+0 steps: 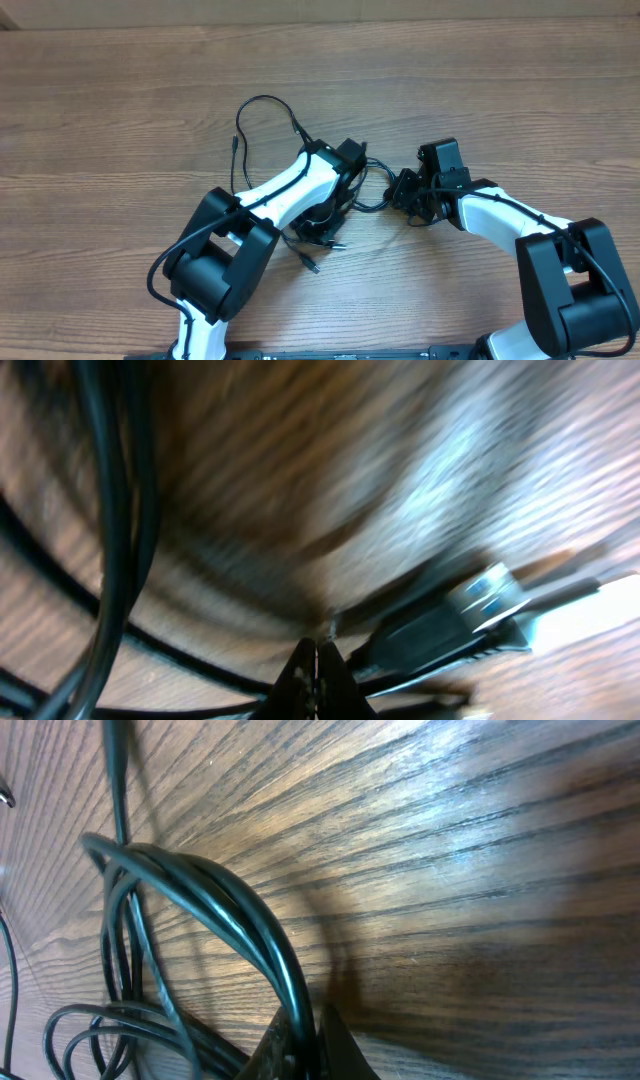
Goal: Untangle cables
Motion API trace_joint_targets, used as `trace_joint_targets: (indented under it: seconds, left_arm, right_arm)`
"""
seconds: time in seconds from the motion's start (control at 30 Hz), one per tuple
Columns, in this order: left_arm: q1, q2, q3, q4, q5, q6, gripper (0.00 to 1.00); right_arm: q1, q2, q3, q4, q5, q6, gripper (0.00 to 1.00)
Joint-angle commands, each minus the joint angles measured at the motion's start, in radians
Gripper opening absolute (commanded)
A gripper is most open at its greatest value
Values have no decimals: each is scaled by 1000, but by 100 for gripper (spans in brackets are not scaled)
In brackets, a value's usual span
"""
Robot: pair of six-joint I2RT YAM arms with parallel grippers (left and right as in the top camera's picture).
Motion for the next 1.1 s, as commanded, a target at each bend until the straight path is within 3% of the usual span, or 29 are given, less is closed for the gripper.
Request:
trace_joint_targets:
  seconds: [0.0,0.17,0.27,0.43,0.53,0.67,0.83,0.9,1.07]
  left_arm:
    - [40,11,12,-68,-26,8,4]
    - [105,11,104,-145,5,-60,6]
    - [149,10,198,-153,185,-63,12]
    - [159,10,237,5,415,-65,26]
    - [150,10,229,108,480,-132,33]
    - [107,11,217,237,428,-283,37]
    - [51,11,212,295,235,-510,31]
    - [32,11,212,307,156,-582,33]
    - [2,11,212,340,113,-678,34]
  right_arm:
    - [-6,8,-11,4,19,3,4]
    - [-6,8,-11,5,19,3,4]
    - [-6,8,-11,6,19,3,4]
    - [-6,8,-11,5,19,3,4]
    - [-6,8,-11,5,23,3,4]
    - [-6,8,-11,6,26,3,4]
    - [-6,8,-11,5,26,3,4]
    - [-6,8,-11,5,26,3,4]
    - [-6,8,-11,5,26,3,9]
